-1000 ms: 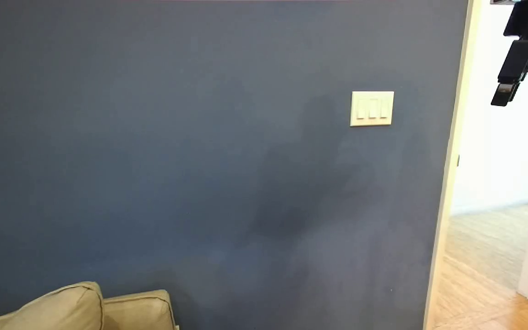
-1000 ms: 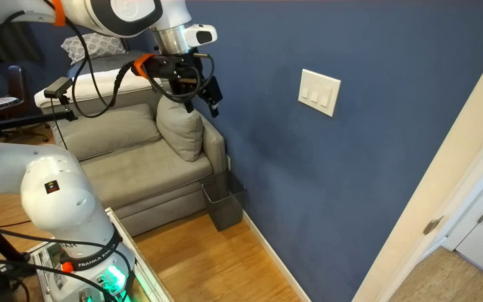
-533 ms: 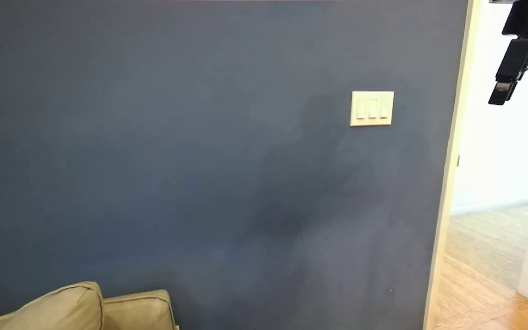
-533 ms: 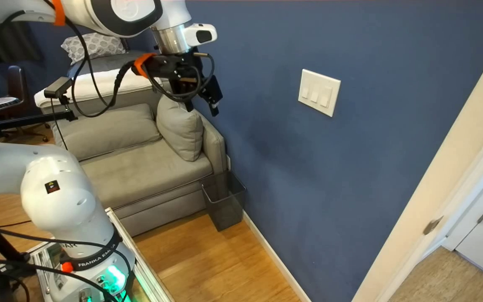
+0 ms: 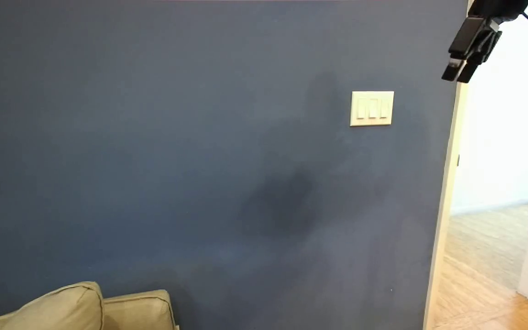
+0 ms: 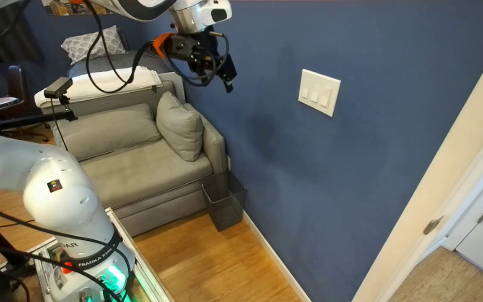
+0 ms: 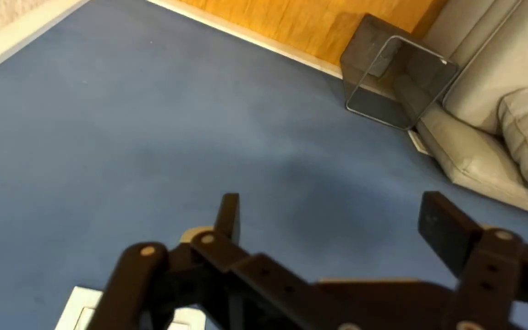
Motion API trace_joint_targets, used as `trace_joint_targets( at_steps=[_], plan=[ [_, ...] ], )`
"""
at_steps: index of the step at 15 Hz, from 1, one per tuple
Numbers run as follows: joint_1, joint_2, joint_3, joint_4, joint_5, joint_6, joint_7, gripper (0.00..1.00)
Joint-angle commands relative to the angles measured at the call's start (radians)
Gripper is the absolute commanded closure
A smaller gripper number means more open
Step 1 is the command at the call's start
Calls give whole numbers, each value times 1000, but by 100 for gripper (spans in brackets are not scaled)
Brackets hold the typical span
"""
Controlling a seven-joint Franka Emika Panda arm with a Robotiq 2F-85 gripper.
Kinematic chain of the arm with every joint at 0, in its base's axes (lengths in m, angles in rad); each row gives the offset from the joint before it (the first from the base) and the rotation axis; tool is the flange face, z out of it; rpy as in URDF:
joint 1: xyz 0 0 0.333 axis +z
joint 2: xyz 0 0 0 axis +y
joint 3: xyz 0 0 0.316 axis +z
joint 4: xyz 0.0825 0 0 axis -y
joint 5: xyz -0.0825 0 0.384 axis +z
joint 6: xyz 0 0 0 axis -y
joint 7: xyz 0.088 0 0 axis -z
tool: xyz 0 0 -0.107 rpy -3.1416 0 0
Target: Flip the switch and turn off of the light
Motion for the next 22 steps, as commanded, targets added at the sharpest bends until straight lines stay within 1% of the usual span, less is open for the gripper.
trace_joint_targets(
  at_steps=[1, 4, 7, 11, 12, 15, 16, 19, 22],
  plan=[
    [-8, 107, -55, 100, 81, 38, 1, 26],
    [-36, 191, -94, 160, 98, 91, 3, 49],
    [-64, 281, -121, 225, 115, 150, 10, 70],
    [-91, 403, -132, 309, 130, 256, 17, 98],
    [-96, 433, -133, 329, 129, 275, 9, 100],
    [-106, 514, -132, 385, 139, 318, -3, 100],
    [-116, 450, -116, 322, 110, 300, 2, 99],
    [-121, 504, -114, 361, 115, 313, 3, 99],
    [-123, 510, -114, 371, 116, 313, 3, 99]
  ],
)
